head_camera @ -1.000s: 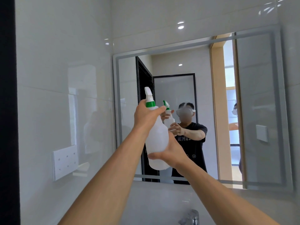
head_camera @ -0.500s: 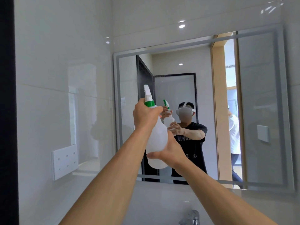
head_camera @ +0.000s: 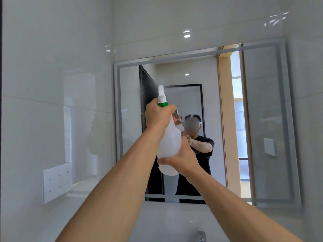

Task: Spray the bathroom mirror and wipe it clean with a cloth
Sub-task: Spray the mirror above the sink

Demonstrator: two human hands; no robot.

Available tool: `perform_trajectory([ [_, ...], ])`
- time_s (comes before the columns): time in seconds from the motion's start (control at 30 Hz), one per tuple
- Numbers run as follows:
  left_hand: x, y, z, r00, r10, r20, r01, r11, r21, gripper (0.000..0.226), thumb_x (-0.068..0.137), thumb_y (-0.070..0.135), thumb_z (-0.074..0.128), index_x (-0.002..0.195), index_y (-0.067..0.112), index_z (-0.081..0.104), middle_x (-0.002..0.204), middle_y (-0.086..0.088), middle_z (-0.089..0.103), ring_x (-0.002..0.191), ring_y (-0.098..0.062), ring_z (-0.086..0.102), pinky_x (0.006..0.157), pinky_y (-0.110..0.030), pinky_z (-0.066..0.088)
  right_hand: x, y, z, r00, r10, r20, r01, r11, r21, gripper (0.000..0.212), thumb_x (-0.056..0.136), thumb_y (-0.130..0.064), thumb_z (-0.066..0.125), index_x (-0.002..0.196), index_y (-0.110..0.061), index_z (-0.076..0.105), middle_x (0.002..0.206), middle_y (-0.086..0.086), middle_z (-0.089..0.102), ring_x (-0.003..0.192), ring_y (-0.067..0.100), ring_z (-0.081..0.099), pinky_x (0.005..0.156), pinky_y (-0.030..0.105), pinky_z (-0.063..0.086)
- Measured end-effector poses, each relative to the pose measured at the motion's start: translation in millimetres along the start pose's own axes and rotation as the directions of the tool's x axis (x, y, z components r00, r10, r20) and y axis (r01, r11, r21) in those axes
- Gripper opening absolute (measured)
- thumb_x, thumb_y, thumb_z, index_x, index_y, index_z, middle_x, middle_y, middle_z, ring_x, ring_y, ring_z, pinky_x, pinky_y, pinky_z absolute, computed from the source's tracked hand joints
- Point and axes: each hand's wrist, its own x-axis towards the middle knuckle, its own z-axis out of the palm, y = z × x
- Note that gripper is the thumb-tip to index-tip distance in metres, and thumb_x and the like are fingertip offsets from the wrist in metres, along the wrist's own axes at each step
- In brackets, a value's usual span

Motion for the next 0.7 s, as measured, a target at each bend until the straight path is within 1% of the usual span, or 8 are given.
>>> perform_trajectory([
  [0.07, -1.7, 1.2, 7.4, 1.0, -0.013, -0.011, 0.013, 1.0, -0.024, 0.008, 0.076, 0.014, 0.067, 0.078, 0.019, 0.061, 0.075, 0.0, 0.064, 0.075, -0.035, 0.074, 0.061, -0.034, 0.056, -1.4, 1.1, -5.4, 1.0, -0.004, -0.023, 0.004, 1.0, -0.012, 0.079, 0.063, -0.023, 0.088, 0.116, -0.031, 0.031, 0.108, -0.008, 0.05, 0.105, 0.019, 0.052, 0.064, 0.024, 0.043],
  [0.13, -3.5, 2.5, 13.9, 1.0, -0.012, -0.005, 0.012, 0.999, -0.033, 0.012, 0.079, 0.014, 0.066, 0.091, 0.015, 0.065, 0.08, 0.0, 0.065, 0.075, -0.033, 0.074, 0.065, -0.037, 0.06, -2.6, 2.0, -10.4, 0.999, -0.009, -0.046, 0.008, 1.0, -0.025, 0.08, 0.062, -0.022, 0.088, 0.115, -0.033, 0.029, 0.107, -0.008, 0.05, 0.104, 0.018, 0.052, 0.063, 0.023, 0.043],
  [0.2, -5.9, 4.7, 19.3, 0.999, -0.019, 0.041, 0.021, 0.999, -0.05, 0.019, 0.081, 0.015, 0.066, 0.101, 0.014, 0.065, 0.082, 0.001, 0.064, 0.072, -0.029, 0.074, 0.068, -0.039, 0.061, -2.8, 4.3, -15.4, 0.998, -0.011, -0.068, 0.008, 0.999, -0.034, 0.081, 0.06, -0.024, 0.089, 0.117, -0.032, 0.032, 0.109, -0.007, 0.052, 0.105, 0.018, 0.053, 0.069, 0.029, 0.048],
  [0.3, -9.8, 8.7, 27.8, 0.989, -0.019, 0.146, 0.032, 0.995, -0.089, 0.027, 0.085, 0.013, 0.07, 0.11, 0.016, 0.061, 0.088, 0.001, 0.062, 0.069, -0.021, 0.073, 0.064, -0.032, 0.061, -3.0, 7.3, -24.5, 0.995, -0.007, -0.097, 0.003, 0.999, -0.042, 0.085, 0.057, -0.026, 0.089, 0.122, -0.03, 0.035, 0.112, -0.007, 0.054, 0.108, 0.019, 0.054, 0.082, 0.039, 0.054],
  [0.37, -12.6, 12.6, 33.1, 0.979, 0.015, 0.203, 0.008, 0.994, -0.111, 0.025, 0.084, 0.012, 0.072, 0.105, 0.018, 0.059, 0.089, 0.004, 0.06, 0.068, -0.017, 0.074, 0.057, -0.026, 0.058, -3.4, 7.3, -32.2, 0.994, 0.007, -0.107, -0.013, 0.999, -0.049, 0.087, 0.056, -0.028, 0.089, 0.124, -0.028, 0.036, 0.112, -0.005, 0.053, 0.108, 0.02, 0.054, 0.086, 0.044, 0.055],
  [0.43, -15.3, 15.8, 39.3, 0.968, 0.038, 0.248, -0.004, 0.991, -0.135, 0.028, 0.083, 0.011, 0.075, 0.102, 0.019, 0.056, 0.089, 0.006, 0.057, 0.069, -0.015, 0.073, 0.059, -0.025, 0.058, -4.0, 7.0, -43.1, 0.992, 0.024, -0.12, -0.032, 0.998, -0.06, 0.087, 0.058, -0.027, 0.089, 0.127, -0.025, 0.037, 0.108, -0.006, 0.051, 0.107, 0.021, 0.053, 0.085, 0.043, 0.054],
  [0.57, -15.8, 17.4, 53.0, 0.972, 0.068, 0.226, -0.043, 0.993, -0.112, 0.039, 0.076, 0.006, 0.078, 0.11, 0.008, 0.059, 0.092, -0.005, 0.061, 0.069, -0.021, 0.068, 0.073, -0.042, 0.062, -5.0, 5.6, -61.6, 0.991, 0.024, -0.134, -0.036, 0.995, -0.094, 0.083, 0.062, -0.023, 0.089, 0.126, -0.024, 0.035, 0.104, -0.008, 0.048, 0.101, 0.018, 0.05, 0.071, 0.029, 0.046],
  [0.7, -16.8, 20.7, 72.1, 0.98, 0.081, 0.184, -0.069, 0.995, -0.07, 0.03, 0.075, 0.003, 0.072, 0.103, 0.003, 0.06, 0.082, -0.006, 0.06, 0.051, -0.009, 0.062, 0.066, -0.038, 0.06, -6.2, 8.1, -75.4, 0.985, 0.038, -0.166, -0.057, 0.992, -0.11, 0.083, 0.061, -0.023, 0.089, 0.125, -0.024, 0.037, 0.109, -0.004, 0.052, 0.104, 0.02, 0.054, 0.08, 0.039, 0.054],
])
